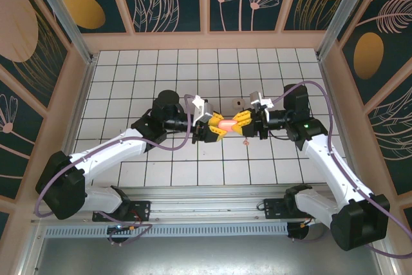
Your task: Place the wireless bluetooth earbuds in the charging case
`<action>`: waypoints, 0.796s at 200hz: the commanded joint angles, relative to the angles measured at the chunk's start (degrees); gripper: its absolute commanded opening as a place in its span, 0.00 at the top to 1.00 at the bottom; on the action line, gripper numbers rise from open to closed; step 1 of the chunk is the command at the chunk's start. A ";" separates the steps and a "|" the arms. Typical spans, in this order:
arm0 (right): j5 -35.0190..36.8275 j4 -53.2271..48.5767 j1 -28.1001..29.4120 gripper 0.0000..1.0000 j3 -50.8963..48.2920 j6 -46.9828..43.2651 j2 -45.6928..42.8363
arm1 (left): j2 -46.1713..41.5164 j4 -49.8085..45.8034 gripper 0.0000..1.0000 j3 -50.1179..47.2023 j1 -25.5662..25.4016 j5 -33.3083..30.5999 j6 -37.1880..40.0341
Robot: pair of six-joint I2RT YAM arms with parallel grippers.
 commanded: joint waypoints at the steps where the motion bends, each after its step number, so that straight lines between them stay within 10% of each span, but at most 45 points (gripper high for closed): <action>1: -0.08 2.08 0.45 0.80 0.00 0.54 -0.54 | 0.37 -0.53 0.61 1.22 0.11 -0.22 0.62; 159: 8.97 11.35 0.39 0.56 -1.52 11.54 0.14 | -0.42 -2.04 0.78 1.10 0.01 -1.12 2.59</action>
